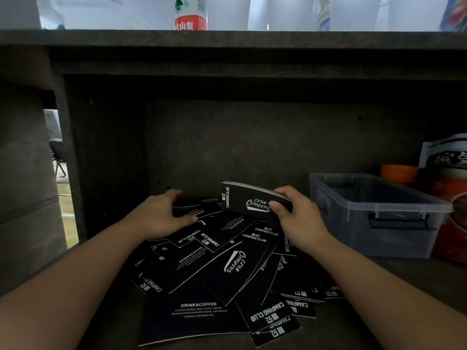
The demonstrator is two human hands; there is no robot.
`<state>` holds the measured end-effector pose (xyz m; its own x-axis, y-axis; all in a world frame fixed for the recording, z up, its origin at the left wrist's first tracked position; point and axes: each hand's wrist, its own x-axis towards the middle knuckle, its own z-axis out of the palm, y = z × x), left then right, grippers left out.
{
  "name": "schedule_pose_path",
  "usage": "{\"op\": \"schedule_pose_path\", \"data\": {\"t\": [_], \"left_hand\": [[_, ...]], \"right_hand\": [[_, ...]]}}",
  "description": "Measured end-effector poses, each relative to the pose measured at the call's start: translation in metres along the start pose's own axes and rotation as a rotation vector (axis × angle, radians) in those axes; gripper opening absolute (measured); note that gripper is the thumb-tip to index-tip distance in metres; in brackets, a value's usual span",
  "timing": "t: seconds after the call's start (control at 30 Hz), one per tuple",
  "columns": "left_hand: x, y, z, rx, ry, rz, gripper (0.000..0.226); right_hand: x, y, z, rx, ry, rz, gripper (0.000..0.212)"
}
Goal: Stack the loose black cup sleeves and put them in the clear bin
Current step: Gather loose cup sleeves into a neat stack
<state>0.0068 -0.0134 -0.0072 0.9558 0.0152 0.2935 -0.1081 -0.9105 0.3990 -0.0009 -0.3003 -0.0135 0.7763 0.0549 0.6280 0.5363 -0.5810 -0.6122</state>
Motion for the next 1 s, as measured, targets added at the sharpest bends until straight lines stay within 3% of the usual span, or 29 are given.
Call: {"op": "schedule_pose_path", "data": {"t": [0.1,0.23,0.37,0.47,0.57,0.7,0.77,1.0], "left_hand": [[0.0,-0.007,-0.001,0.008,-0.053,-0.096,0.077],[0.006,-0.011,0.0,0.036,0.025,-0.059,0.063],[0.012,-0.017,0.002,0.342,-0.051,-0.298,0.081],[0.013,-0.029,0.0,0.323,-0.065,-0.379,0.091],[0.013,-0.033,-0.003,0.206,0.069,-0.333,0.082],[0.005,-0.015,-0.007,-0.093,0.345,-0.137,0.023],[0.004,-0.01,-0.008,-0.194,0.416,-0.053,0.009],[0.001,0.0,-0.011,-0.353,0.633,0.074,0.018]], "right_hand": [[0.0,0.0,0.0,-0.01,-0.008,-0.007,0.009],[-0.001,-0.001,0.001,-0.001,-0.007,-0.005,0.011],[-0.001,-0.002,0.0,0.001,-0.008,-0.005,0.011],[-0.001,-0.002,0.0,0.011,-0.009,0.0,0.011],[-0.001,-0.002,0.0,0.01,-0.009,-0.003,0.01],[-0.001,-0.001,0.0,0.021,-0.009,0.001,0.01],[-0.001,-0.001,0.0,0.012,-0.001,0.002,0.01],[-0.001,-0.001,0.0,0.011,0.003,0.025,0.01]]}}
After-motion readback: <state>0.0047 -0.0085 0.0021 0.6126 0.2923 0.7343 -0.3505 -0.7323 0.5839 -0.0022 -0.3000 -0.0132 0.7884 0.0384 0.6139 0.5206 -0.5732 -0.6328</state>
